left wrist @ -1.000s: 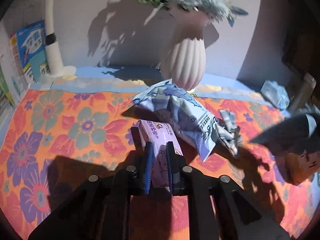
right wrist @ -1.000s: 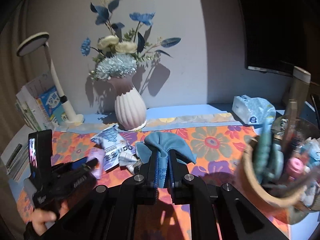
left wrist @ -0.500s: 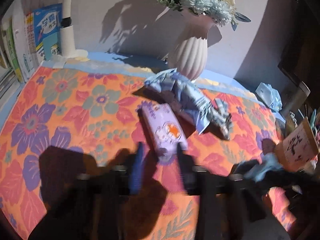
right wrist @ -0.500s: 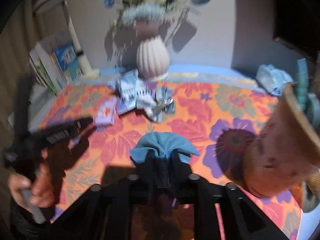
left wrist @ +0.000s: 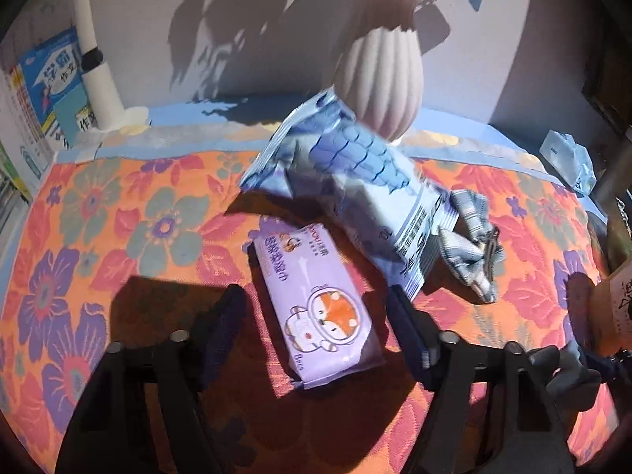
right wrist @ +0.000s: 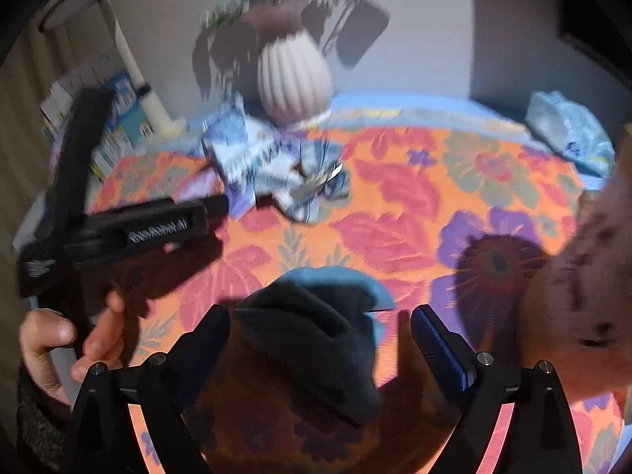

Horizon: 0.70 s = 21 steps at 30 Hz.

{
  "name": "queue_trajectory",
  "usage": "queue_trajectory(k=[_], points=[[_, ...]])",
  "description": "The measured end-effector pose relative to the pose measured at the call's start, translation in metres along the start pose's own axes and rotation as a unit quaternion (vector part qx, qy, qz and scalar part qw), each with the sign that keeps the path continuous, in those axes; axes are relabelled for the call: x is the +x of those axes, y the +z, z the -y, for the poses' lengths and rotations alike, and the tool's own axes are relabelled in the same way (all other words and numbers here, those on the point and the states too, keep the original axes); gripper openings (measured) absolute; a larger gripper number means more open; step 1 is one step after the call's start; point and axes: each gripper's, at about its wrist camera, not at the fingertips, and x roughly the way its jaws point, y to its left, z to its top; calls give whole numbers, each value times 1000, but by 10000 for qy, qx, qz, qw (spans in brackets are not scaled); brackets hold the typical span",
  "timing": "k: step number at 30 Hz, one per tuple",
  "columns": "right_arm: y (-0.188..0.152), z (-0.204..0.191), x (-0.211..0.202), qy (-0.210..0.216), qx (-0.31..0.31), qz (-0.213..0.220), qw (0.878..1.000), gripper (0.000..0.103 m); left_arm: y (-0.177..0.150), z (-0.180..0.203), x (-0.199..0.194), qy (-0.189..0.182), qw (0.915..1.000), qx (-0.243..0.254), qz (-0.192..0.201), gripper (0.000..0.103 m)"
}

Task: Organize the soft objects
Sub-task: 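Grasp the purple wipes pack with the left gripper while the right grasps the blue cloth, then carry the wipes pack and blue cloth over the glass plate with both grippers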

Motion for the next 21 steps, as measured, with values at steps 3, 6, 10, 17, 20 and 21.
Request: queue_trajectory(k=[3,6,10,17,20,21], points=[[1,-9,8,-263,-193,32,9995,70,-1,-6,-1,-43,10000,-81,19,36],[1,-14,8,-196,-341,62,9992,35,-4,-10,-6,-121,9998,-118,56,35],[-5,-9,0,60,-235,119,9996,16,-15,-7,-25,-328,9992,-86,231,35],[-16,4,-37,199,128,324,9992,16,-36,16,-70,-630,9968,167,459,34],[-23,10,-59,216,203,358,9989,16,-44,31,-91,-895,9939,282,573,35],[-25,11,-66,205,214,317,9991,16,-46,37,-98,-967,9929,329,616,35]])
